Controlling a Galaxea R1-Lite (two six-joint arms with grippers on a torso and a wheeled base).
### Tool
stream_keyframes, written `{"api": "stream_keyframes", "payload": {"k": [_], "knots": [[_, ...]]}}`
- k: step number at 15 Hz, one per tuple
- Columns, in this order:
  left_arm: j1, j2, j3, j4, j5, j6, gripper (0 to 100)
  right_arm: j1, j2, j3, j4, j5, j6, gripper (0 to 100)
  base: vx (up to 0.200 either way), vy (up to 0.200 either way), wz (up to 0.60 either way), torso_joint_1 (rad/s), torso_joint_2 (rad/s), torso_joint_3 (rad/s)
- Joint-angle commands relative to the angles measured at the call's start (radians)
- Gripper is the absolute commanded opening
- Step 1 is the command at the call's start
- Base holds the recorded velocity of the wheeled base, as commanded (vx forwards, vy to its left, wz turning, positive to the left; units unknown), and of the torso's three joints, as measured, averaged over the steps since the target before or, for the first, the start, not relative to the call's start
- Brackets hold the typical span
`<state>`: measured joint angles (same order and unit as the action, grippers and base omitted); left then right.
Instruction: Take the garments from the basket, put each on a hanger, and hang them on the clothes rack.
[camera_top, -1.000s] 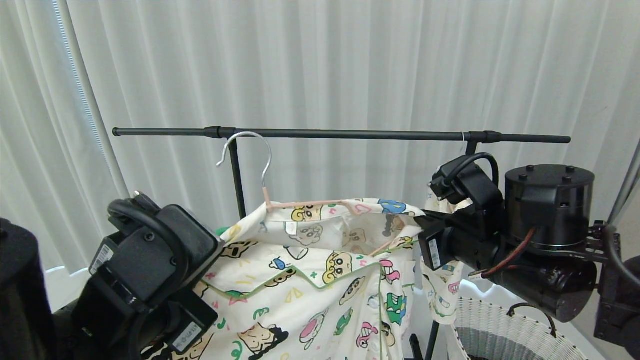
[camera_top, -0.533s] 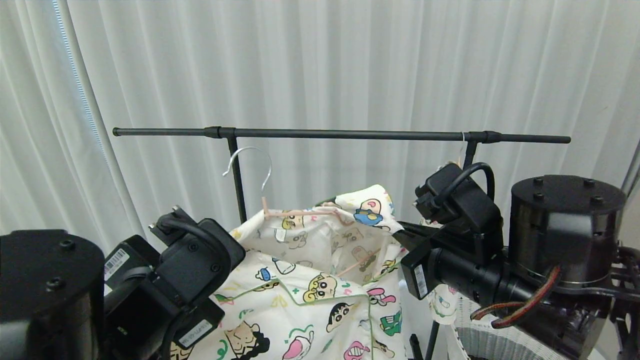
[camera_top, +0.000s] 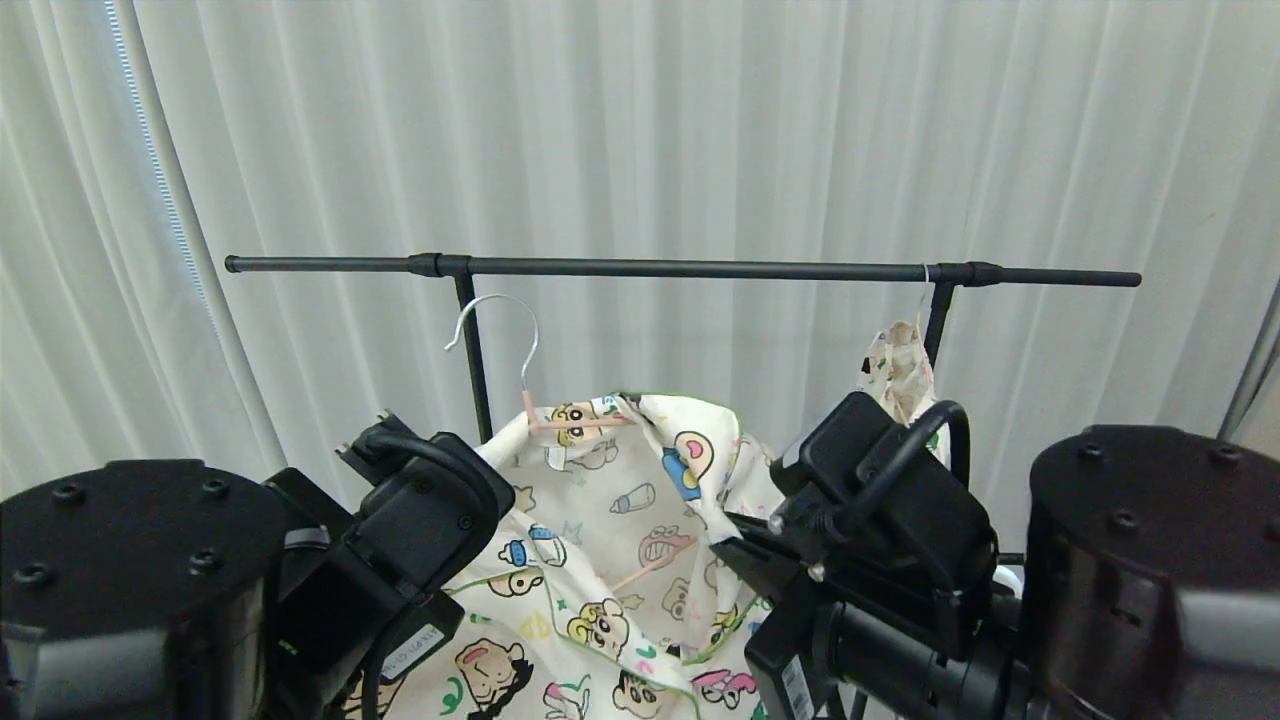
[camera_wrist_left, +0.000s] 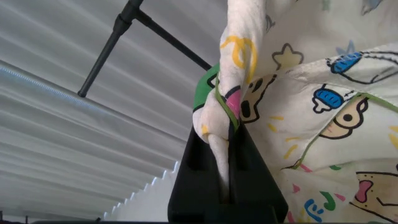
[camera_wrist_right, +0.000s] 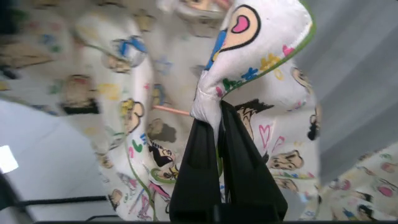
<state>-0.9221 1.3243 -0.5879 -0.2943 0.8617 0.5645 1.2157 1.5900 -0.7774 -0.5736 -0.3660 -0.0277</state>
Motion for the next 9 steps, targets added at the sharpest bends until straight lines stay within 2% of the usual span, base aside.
{"api": "stream_keyframes", "payload": {"k": [1, 4, 6, 9], "knots": [[0.000, 0.010, 0.000, -0.002, 0.000, -0.011, 0, 0.051, 0.008, 0.000, 0.000, -0.005, 0.012, 0, 0.000, 0.000, 0.00, 0.000, 0.00, 0.000], [0.000, 0.013, 0.006, -0.002, 0.008, -0.044, 0, 0.065, 0.019, 0.001, 0.000, -0.010, 0.028, 0, 0.000, 0.000, 0.00, 0.000, 0.00, 0.000], [-0.003, 0.016, 0.010, -0.002, 0.008, -0.097, 0, 0.057, 0.021, 0.003, 0.000, -0.010, 0.048, 0, 0.000, 0.000, 0.00, 0.000, 0.00, 0.000], [-0.003, -0.005, 0.020, -0.003, -0.026, -0.135, 0, -0.050, 0.016, 0.029, 0.001, -0.019, 0.126, 0, 0.000, 0.000, 0.00, 0.000, 0.00, 0.000]]}}
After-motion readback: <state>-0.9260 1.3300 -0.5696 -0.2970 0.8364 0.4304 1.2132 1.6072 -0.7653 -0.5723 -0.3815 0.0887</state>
